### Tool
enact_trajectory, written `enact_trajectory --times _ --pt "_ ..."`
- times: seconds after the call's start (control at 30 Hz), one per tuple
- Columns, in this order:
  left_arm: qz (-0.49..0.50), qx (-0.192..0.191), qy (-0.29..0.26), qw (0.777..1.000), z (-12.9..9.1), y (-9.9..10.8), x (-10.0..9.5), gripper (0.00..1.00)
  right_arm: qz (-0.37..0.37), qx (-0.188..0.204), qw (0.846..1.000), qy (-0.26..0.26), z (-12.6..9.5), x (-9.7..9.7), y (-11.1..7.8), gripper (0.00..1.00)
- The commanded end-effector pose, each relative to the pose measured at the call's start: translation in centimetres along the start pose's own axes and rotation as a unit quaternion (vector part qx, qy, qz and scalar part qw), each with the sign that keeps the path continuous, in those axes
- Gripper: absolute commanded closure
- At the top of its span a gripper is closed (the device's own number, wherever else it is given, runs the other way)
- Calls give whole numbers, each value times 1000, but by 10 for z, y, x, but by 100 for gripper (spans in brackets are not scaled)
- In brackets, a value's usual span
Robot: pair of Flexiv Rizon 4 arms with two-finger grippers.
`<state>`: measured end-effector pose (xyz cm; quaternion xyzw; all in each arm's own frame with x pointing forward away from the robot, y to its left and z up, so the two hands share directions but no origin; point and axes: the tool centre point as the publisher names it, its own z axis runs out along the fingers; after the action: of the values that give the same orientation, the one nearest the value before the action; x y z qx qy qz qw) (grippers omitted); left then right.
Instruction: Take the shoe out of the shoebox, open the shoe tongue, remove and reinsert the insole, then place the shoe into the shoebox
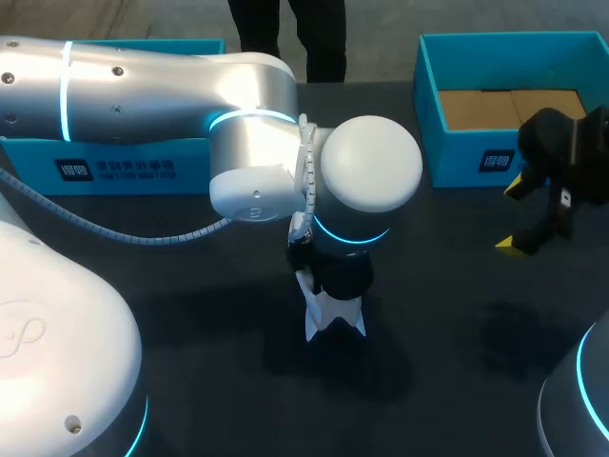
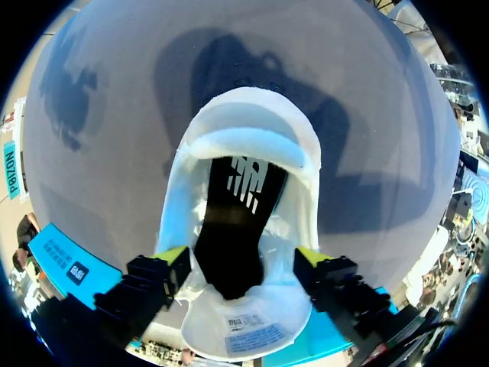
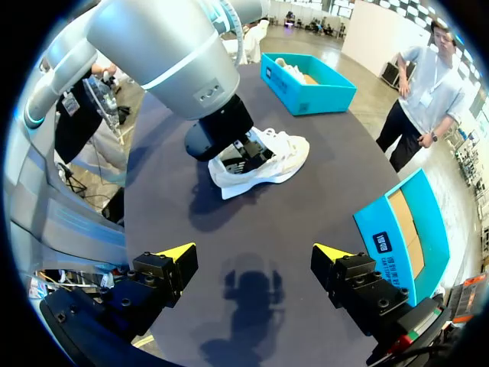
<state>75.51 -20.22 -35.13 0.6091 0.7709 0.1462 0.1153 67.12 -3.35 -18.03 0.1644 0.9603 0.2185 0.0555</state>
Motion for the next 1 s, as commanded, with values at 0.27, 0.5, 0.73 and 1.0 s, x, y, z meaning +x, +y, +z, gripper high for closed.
enact_trajectory --times 0.27,0.5,0.73,1.0 --pt "3 1 5 1000 -1 2 7 0 0 2 1000 1 2 -1 1 0" --pt "-3 -7 -2 1000 -11 19 5 0 0 2 1000 1 2 -1 1 0" --pt "-8 -20 -8 1000 -20 39 4 0 0 2 1000 1 2 -1 1 0" --pt "-14 -36 -20 999 -36 67 1 0 0 2 1000 1 2 -1 1 0"
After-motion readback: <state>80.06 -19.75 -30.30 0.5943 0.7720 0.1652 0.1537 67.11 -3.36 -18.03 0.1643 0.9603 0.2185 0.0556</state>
